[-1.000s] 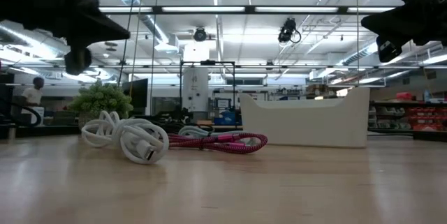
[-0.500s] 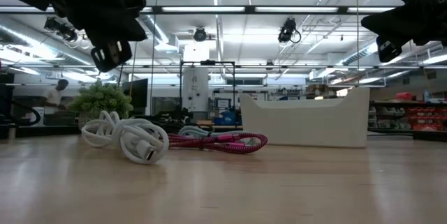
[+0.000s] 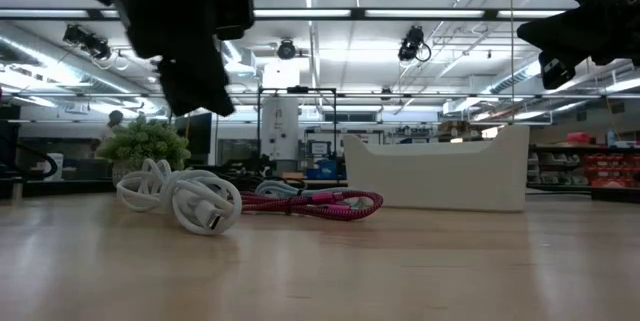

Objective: Pick and place USB-C Cables
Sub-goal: Put the blue charger cable into the white bin

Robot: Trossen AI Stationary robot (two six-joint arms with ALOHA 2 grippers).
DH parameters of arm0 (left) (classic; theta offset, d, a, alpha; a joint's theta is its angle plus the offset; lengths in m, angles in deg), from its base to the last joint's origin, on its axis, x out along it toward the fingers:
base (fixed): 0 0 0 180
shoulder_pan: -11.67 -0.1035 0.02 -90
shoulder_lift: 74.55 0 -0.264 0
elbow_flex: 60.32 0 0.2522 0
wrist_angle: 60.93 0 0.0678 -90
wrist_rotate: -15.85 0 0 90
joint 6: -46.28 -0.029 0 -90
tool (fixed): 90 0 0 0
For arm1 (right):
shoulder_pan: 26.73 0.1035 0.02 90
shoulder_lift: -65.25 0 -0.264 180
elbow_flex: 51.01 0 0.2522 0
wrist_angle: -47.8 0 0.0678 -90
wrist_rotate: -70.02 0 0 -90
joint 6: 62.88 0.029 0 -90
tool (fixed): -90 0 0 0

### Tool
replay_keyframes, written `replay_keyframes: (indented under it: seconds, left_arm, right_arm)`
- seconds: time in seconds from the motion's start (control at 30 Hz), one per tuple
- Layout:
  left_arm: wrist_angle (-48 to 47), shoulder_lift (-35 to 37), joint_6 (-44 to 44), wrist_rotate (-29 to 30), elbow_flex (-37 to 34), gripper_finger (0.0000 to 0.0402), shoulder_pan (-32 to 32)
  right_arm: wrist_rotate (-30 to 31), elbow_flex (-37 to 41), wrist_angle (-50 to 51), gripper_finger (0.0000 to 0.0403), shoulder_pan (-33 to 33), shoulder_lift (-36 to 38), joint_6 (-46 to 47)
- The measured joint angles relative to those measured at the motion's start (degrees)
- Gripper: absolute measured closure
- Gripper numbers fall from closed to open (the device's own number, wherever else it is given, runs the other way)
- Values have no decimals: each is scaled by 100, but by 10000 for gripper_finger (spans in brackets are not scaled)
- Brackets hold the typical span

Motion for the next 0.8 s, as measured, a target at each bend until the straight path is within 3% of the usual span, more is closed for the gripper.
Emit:
replay_keyframes:
  seconds: [0.43,0.8]
  left_arm:
    - [-1367,-1477,-1876,316,1923,229,-677]
    - [-1540,-2011,-3508,739,2061,229,-661]
  right_arm:
    - [0,1,-8,389,0,0,0]
    - [0,-2,-136,389,2,-11,0]
